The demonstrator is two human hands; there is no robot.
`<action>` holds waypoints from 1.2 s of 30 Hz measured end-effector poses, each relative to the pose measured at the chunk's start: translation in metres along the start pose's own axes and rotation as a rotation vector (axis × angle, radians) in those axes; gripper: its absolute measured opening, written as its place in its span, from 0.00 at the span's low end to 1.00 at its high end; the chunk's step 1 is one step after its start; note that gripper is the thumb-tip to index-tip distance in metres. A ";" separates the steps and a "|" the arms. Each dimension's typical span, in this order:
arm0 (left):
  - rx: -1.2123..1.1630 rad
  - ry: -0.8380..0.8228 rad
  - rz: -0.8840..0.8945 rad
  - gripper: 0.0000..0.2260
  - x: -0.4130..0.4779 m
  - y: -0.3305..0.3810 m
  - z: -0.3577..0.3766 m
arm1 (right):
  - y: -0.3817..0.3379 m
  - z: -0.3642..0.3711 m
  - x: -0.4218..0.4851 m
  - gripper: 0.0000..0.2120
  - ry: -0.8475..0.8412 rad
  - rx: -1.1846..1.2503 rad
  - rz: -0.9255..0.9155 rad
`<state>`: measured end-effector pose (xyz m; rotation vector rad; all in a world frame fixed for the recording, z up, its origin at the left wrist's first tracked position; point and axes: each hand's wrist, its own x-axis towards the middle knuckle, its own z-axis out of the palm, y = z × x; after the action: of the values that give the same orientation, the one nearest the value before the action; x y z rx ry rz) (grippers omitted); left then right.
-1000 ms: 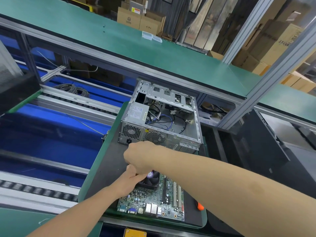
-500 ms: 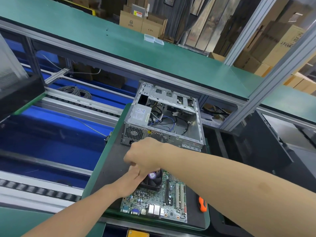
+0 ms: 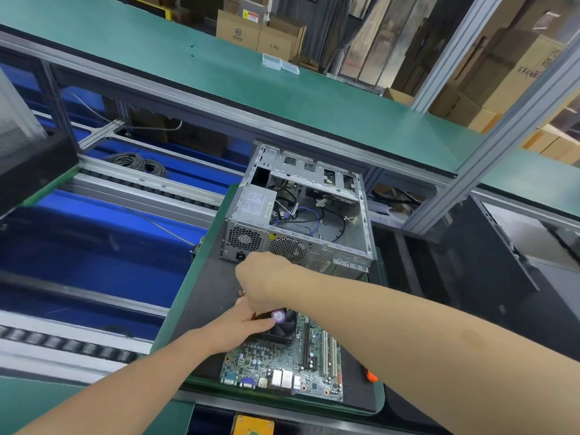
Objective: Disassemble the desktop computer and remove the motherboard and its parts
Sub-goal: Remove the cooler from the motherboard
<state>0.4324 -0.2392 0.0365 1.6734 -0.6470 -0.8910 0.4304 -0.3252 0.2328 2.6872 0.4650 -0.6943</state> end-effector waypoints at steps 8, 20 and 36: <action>0.007 -0.105 -0.166 0.16 -0.002 0.036 -0.029 | 0.008 0.002 -0.013 0.08 0.074 -0.198 -0.274; 0.227 -0.049 0.088 0.04 -0.009 0.042 -0.061 | 0.023 0.009 -0.018 0.11 0.121 -0.334 -0.480; 0.045 -0.075 0.131 0.09 -0.005 0.027 -0.050 | 0.007 0.008 -0.002 0.14 -0.078 0.006 0.069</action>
<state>0.4715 -0.2148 0.0710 1.6230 -0.8242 -0.8538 0.4283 -0.3344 0.2288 2.6565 0.3501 -0.7777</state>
